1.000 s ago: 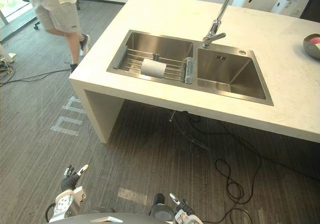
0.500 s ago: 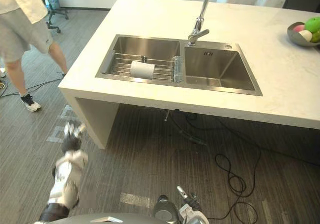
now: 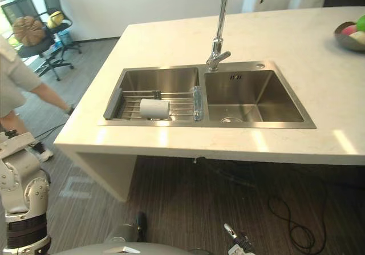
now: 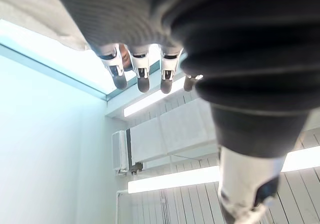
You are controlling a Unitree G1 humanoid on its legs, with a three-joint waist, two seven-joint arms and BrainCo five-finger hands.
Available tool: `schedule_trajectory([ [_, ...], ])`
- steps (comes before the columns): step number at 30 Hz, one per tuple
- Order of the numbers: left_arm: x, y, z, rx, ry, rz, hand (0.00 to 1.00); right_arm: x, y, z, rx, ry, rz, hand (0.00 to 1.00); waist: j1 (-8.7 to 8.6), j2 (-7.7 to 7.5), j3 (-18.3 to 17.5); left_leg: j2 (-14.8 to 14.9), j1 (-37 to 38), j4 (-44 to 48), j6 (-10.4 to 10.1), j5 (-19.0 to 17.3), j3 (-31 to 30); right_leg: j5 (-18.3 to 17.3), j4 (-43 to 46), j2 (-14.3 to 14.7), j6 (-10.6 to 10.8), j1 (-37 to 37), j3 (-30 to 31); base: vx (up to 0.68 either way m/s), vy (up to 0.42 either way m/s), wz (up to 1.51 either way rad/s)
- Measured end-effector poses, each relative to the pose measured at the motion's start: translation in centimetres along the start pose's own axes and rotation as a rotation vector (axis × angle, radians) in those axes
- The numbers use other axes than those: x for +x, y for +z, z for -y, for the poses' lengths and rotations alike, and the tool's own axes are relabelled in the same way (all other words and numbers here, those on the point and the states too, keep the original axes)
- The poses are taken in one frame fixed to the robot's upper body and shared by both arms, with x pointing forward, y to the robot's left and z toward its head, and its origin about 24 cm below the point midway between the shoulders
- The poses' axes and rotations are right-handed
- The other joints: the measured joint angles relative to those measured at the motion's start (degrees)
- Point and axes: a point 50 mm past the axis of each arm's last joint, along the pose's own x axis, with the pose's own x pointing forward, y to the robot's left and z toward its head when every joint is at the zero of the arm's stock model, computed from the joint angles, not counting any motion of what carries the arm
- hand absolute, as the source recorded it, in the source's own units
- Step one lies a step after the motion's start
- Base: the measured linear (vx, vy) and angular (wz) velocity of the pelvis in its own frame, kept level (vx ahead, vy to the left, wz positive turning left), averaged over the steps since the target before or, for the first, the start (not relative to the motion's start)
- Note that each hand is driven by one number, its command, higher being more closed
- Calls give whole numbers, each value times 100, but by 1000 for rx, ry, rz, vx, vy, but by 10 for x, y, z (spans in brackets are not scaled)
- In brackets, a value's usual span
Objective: Walk over to the sink, pick up the cup, carry it to the dishwasher, place the cup inside the dishwasher, then close the dishwasher door
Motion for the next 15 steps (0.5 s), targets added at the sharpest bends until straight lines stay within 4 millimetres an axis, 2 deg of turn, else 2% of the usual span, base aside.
schedule_trajectory([
  [1, 1, -1, 1, -8, -14, -19, 0, 0, -6, -3, 6, 5, -16, 0, -24, -112, -17, -94, -19, -2, 53, -34, 11, -39, 5, -96, 60, -2, -14, 247, 96, -7],
  [2, 2, -4, 3, -22, -45, -54, 0, 0, -14, -6, 12, 4, -46, 0, -34, -298, 3, -215, -17, 5, 142, -85, 72, -80, 40, -239, 105, -28, -44, 230, 75, -4],
  [3, 0, -8, 1, -30, -54, -90, 0, 0, -21, -7, 13, -3, -77, 0, 25, -418, 31, -280, -22, 39, 218, -144, 192, -75, 34, -340, 125, -62, -10, 223, 63, -15],
  [5, -4, -11, -1, -28, -83, -138, 0, 0, -26, -8, 22, -18, -95, 0, 106, -498, 16, -410, 6, 76, 285, -267, 333, -11, 42, -492, 133, -118, 40, 222, 67, -32],
  [7, -11, -13, 2, -25, -143, -176, 0, -1, -26, -5, 34, -52, -94, 0, 100, -473, 30, -483, 133, 124, 403, -474, 435, 7, 408, -632, 111, -198, 1, 232, 119, -23],
  [9, -19, -18, 11, -31, -213, -205, 0, -1, -23, -1, 48, -75, -83, 0, 55, -400, -1, -571, 381, -78, 454, -572, 438, -23, 1606, -906, 92, -636, -52, 159, 135, -3],
  [10, -21, -17, 20, -1, -284, -195, 0, -1, -23, -3, 55, -78, -81, 0, -2, -465, 40, -716, 609, -224, 512, -609, 447, 22, 2760, -1255, 60, -1076, 43, 138, 107, 3],
  [11, -23, -14, 26, 5, -330, -179, 0, -1, -26, -7, 60, -74, -90, 0, -31, -573, 108, -854, 805, -306, 564, -650, 451, 228, 3470, -1513, 35, -1348, 185, 238, 116, 10],
  [12, -27, -12, 36, 11, -381, -175, 0, -2, -33, -8, 55, -81, -113, 0, -56, -614, 154, -943, 1083, -428, 624, -691, 421, 677, 4204, -1781, -49, -1584, 250, 214, 67, 10],
  [13, -32, -15, 41, 19, -411, -193, 0, -3, -36, -7, 45, -94, -121, 0, -91, -536, 155, -908, 1228, -468, 677, -756, 402, 495, 4579, -1862, -204, -1783, 252, 259, 49, 8],
  [14, -34, -17, 42, 18, -415, -208, 0, -2, -37, -8, 46, -93, -127, 0, -88, -544, 158, -888, 1270, -472, 675, -794, 372, 210, 4697, -1858, -276, -1935, 237, 207, -11, 9],
  [15, -36, -23, 45, 14, -420, -242, 0, -1, -35, -12, 45, -83, -130, 0, -109, -566, 180, -808, 1286, -471, 640, -842, 290, -203, 4595, -1708, -268, -2218, 253, 191, -37, 16],
])
